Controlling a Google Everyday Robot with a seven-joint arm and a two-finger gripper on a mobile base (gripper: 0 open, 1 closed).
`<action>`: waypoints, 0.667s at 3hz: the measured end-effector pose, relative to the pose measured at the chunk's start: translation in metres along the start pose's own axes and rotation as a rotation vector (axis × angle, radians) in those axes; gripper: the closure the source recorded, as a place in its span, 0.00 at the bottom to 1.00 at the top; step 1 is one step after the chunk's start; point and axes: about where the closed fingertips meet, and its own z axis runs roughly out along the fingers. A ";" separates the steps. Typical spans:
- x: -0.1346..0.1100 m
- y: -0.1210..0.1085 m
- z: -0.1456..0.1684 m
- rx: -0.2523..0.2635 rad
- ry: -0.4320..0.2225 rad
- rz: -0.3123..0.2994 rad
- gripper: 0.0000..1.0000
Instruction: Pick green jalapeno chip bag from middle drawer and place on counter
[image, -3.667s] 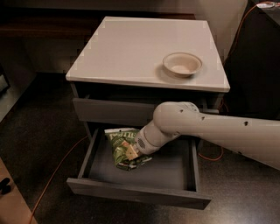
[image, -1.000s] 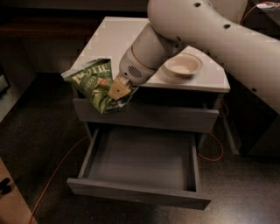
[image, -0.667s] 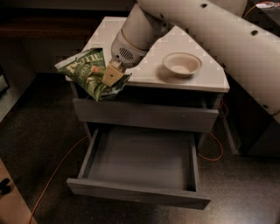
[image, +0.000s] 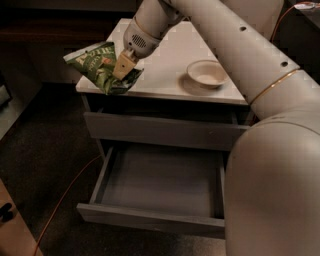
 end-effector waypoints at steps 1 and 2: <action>-0.007 -0.027 0.010 0.008 -0.003 0.026 0.82; -0.008 -0.052 0.014 0.047 -0.006 0.064 0.59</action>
Offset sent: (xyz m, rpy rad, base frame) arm 0.0935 -0.0145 -0.0062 -0.0021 -0.0304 -0.1809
